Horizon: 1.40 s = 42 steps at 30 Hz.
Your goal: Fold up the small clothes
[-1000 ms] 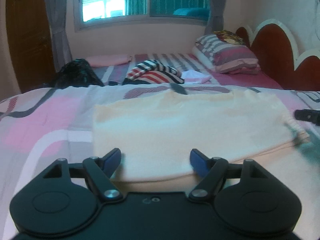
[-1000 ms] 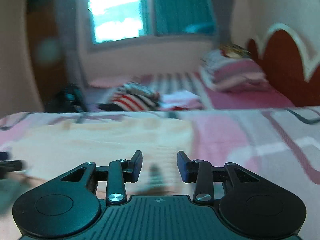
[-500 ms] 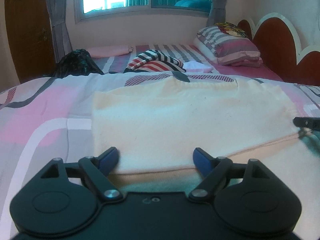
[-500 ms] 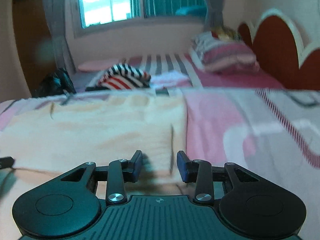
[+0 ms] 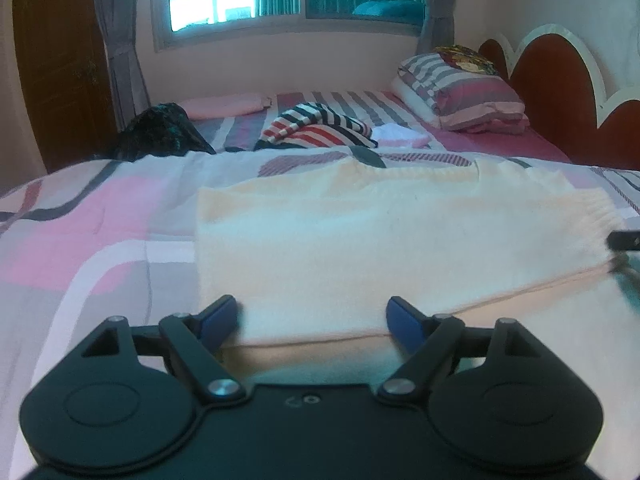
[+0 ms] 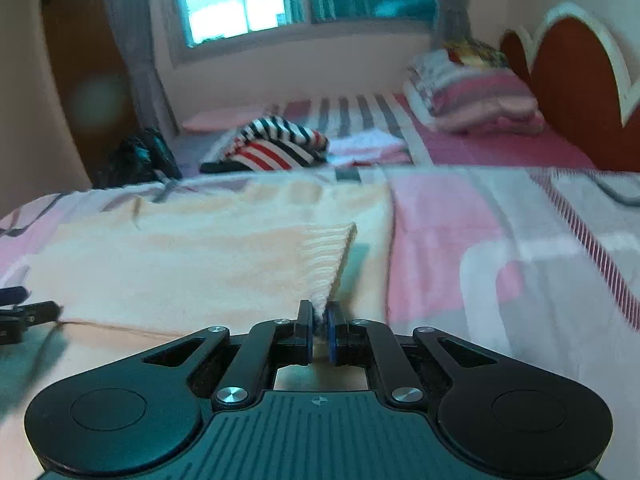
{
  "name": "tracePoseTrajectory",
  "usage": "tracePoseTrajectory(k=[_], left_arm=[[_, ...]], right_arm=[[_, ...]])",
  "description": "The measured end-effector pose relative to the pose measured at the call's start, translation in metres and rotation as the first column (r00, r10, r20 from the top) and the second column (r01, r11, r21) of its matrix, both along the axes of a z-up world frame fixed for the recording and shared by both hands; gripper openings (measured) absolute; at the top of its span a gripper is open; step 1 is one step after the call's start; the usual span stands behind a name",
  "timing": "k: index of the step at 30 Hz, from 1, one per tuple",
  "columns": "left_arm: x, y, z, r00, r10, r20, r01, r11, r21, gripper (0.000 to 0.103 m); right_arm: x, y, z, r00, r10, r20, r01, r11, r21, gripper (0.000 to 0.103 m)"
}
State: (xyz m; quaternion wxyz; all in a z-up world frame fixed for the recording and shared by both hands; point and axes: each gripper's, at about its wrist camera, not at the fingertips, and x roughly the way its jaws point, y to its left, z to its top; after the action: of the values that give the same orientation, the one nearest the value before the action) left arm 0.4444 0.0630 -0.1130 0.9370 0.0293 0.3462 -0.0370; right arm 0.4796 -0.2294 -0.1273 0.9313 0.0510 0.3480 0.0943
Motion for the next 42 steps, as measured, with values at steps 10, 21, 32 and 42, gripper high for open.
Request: tracePoseTrajectory(k=[10,21,32,42], left_arm=[[-0.001,0.010,0.005,1.000,0.029,0.008,-0.029,0.999,-0.018,0.077],[0.006,-0.005,0.000,0.998,0.041,-0.042,-0.040,0.999,0.034,0.079],[-0.032,-0.004,0.025,0.999,0.030,-0.022,-0.028,0.997,0.077,0.076],[-0.152,0.026,0.028,0.998,0.022,-0.057,-0.018,0.997,0.079,0.074]], right_arm=[[-0.008,-0.001,0.010,0.994,-0.102,0.040,0.103,0.994,-0.022,0.008],[0.003,0.036,-0.013,0.998,0.049,0.042,-0.044,0.994,-0.100,0.013],[-0.023,0.008,-0.007,0.999,0.023,-0.031,-0.021,0.998,0.054,0.017],[-0.141,-0.040,0.037,0.999,0.018,-0.042,-0.012,0.989,0.147,0.053]])
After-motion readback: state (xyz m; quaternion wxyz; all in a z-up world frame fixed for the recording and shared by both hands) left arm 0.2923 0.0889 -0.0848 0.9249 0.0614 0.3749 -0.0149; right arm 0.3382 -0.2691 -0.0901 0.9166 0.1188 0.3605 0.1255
